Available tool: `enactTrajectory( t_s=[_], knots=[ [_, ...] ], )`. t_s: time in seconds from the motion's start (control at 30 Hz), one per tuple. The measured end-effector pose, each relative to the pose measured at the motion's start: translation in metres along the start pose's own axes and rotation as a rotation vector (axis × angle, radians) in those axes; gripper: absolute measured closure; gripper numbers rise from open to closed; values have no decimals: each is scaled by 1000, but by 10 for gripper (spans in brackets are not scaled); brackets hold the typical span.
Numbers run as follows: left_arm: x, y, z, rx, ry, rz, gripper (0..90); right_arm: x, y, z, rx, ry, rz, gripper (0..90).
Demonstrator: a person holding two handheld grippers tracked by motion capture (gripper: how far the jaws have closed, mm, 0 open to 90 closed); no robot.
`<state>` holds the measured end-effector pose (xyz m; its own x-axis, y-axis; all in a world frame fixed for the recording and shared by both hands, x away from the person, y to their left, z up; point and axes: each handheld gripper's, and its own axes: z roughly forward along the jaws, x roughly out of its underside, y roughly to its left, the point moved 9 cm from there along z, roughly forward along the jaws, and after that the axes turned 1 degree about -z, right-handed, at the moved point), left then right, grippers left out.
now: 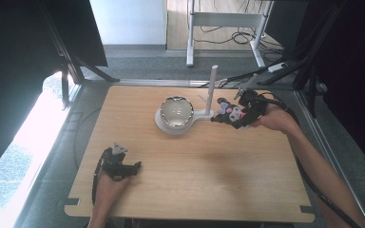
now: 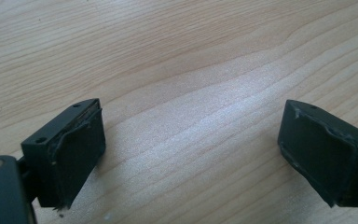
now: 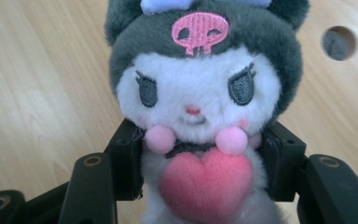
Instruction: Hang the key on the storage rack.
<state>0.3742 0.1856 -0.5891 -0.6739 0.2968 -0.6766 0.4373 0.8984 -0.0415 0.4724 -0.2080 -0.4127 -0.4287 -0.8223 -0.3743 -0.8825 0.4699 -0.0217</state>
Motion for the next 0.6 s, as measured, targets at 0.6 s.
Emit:
enactTrajectory(
  t_s=[0.6],
  knots=[
    [0,0,0,3,4,0,73,-15,-57,-30,123,-33,56,426]
  ],
)
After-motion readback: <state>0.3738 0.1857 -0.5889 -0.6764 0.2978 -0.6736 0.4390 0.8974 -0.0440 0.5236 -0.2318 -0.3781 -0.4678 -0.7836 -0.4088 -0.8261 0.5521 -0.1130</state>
